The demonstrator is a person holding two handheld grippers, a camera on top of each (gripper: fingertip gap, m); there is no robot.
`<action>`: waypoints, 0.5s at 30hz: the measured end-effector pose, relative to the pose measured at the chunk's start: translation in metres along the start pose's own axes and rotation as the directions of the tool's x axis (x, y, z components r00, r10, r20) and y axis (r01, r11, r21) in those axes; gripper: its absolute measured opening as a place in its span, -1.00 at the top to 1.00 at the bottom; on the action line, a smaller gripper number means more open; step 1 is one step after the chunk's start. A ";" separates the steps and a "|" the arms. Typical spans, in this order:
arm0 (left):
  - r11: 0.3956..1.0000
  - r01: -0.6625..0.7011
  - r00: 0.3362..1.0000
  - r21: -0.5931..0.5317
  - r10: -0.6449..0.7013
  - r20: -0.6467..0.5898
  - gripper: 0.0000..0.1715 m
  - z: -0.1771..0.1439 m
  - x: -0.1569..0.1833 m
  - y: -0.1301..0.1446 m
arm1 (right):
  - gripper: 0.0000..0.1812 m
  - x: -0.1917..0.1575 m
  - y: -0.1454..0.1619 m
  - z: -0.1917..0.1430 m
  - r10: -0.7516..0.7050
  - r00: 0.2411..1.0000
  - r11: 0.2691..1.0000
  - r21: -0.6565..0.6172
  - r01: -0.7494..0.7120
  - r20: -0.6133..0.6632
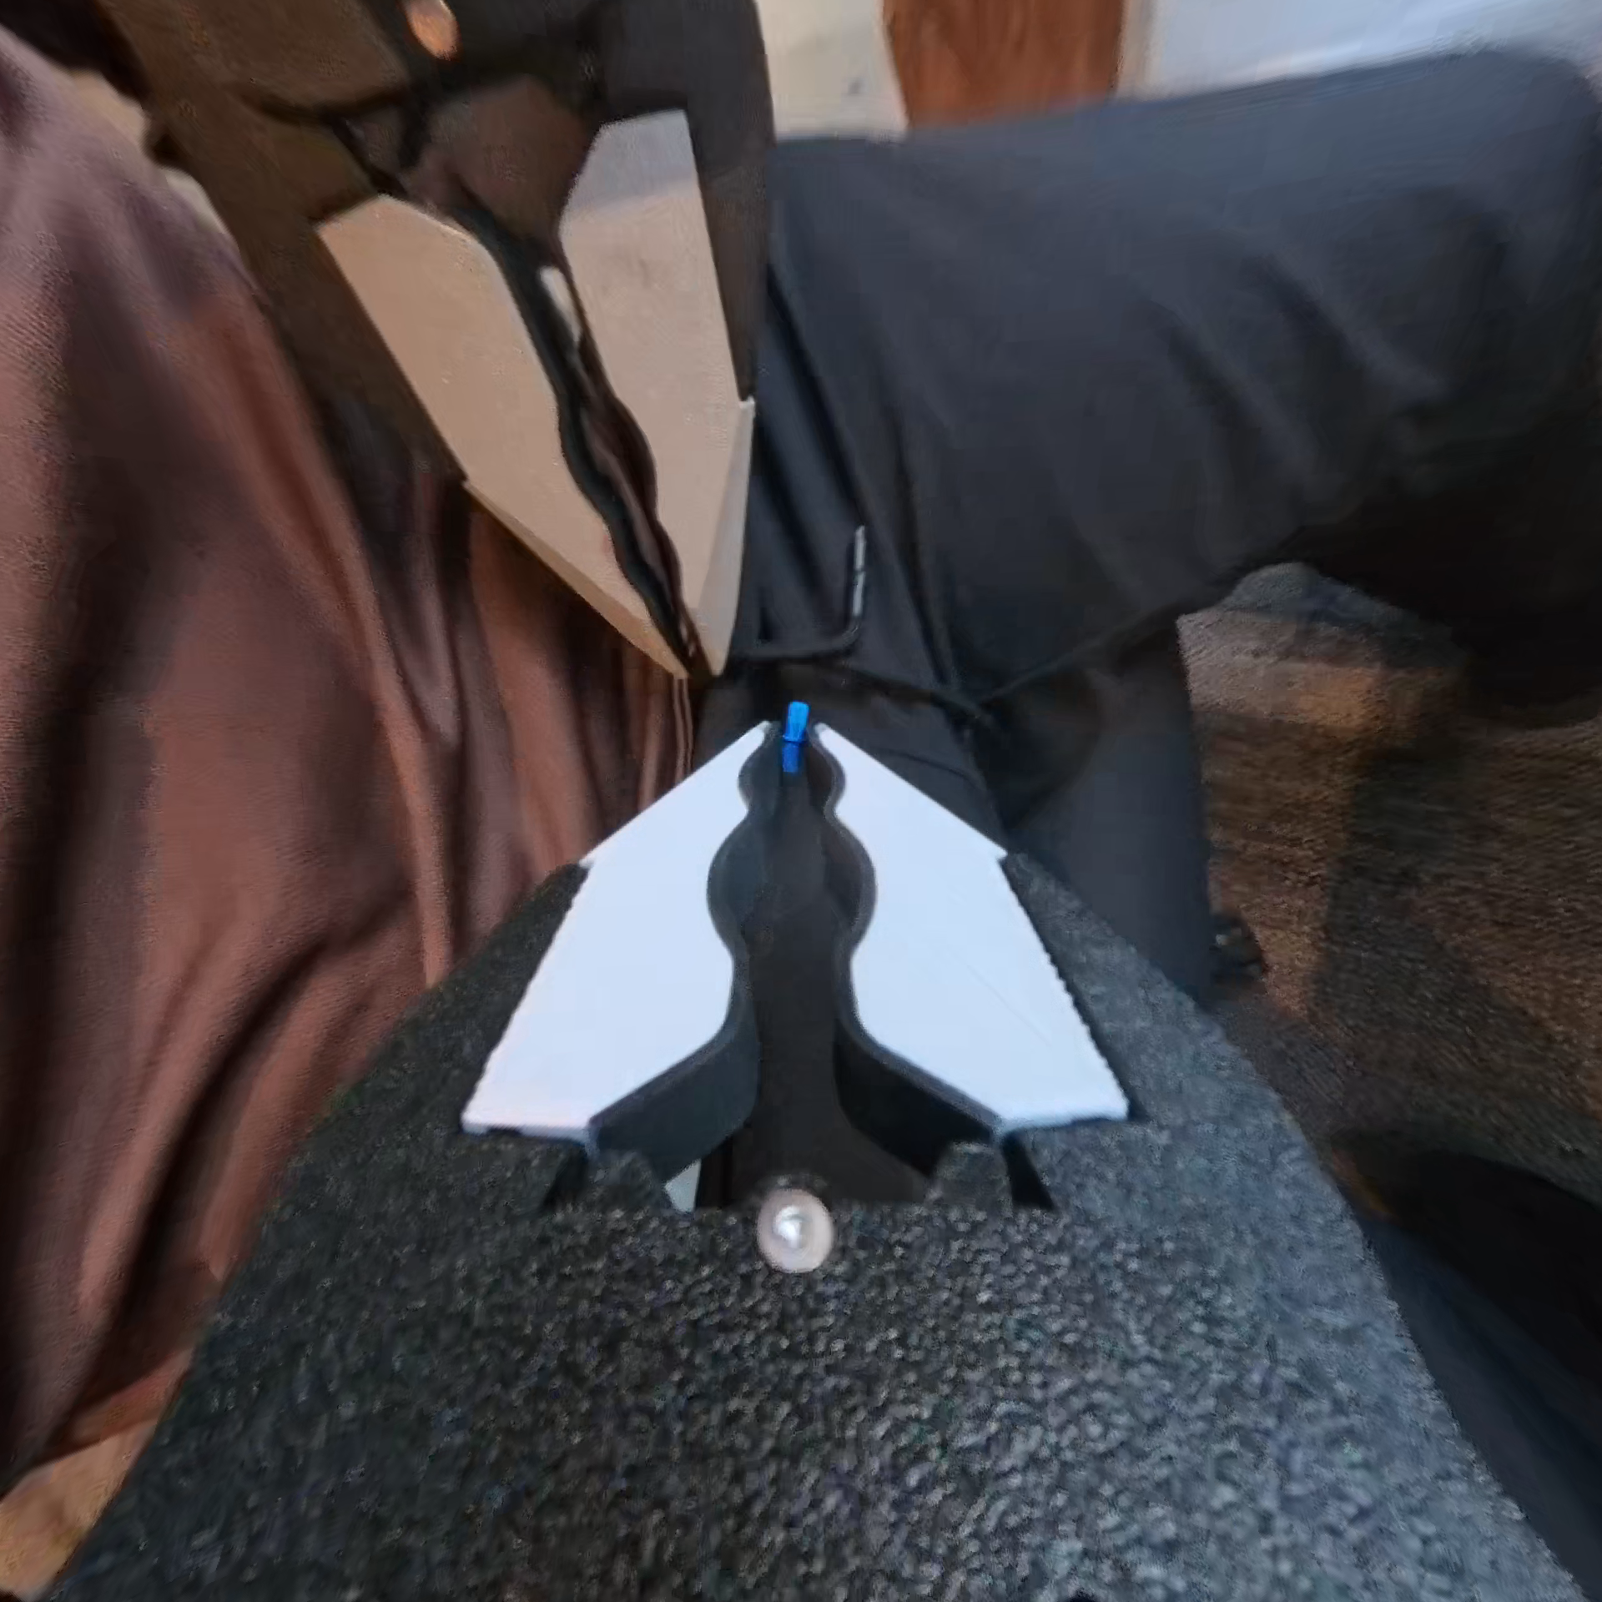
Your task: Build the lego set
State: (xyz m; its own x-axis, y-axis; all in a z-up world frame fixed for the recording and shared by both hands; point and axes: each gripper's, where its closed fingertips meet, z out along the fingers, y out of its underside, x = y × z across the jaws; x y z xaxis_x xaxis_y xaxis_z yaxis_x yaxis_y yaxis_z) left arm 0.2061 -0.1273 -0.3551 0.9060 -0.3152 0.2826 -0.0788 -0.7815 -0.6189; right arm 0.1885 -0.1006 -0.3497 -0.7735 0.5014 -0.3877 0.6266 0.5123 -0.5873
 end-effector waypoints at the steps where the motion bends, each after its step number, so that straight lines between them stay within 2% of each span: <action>1: 1.000 0.016 1.000 0.021 -0.017 0.021 0.95 -0.006 -0.008 -0.003 | 0.94 0.004 -0.009 -0.011 0.004 1.000 0.999 0.054 -0.003 -0.021; 4: 0.992 0.053 0.993 0.117 -0.065 0.098 0.92 -0.031 -0.039 -0.017 | 0.93 0.027 -0.039 -0.055 0.000 0.991 0.981 0.190 0.026 -0.132; 8: 0.978 0.073 0.970 0.197 -0.115 0.214 0.81 -0.065 -0.098 -0.030 | 0.94 0.094 -0.095 -0.138 0.004 0.936 0.947 0.301 0.109 -0.352; 12: 0.968 0.111 0.951 0.225 -0.169 0.259 0.81 -0.080 -0.158 -0.039 | 0.94 0.216 -0.141 -0.212 0.010 0.816 0.961 0.232 0.152 -0.579; 15: 0.959 0.137 0.959 0.249 -0.191 0.208 0.85 -0.074 -0.186 -0.051 | 0.94 0.315 -0.160 -0.227 -0.004 0.773 0.982 0.144 0.124 -0.634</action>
State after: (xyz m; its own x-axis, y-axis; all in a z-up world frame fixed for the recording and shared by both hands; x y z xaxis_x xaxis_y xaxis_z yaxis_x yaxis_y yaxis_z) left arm 0.0106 -0.0684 -0.3220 0.9708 -0.0409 0.2365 0.1519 -0.6581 -0.7374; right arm -0.1335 0.1335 -0.2164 -0.5395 0.8279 0.1535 0.5056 0.4643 -0.7271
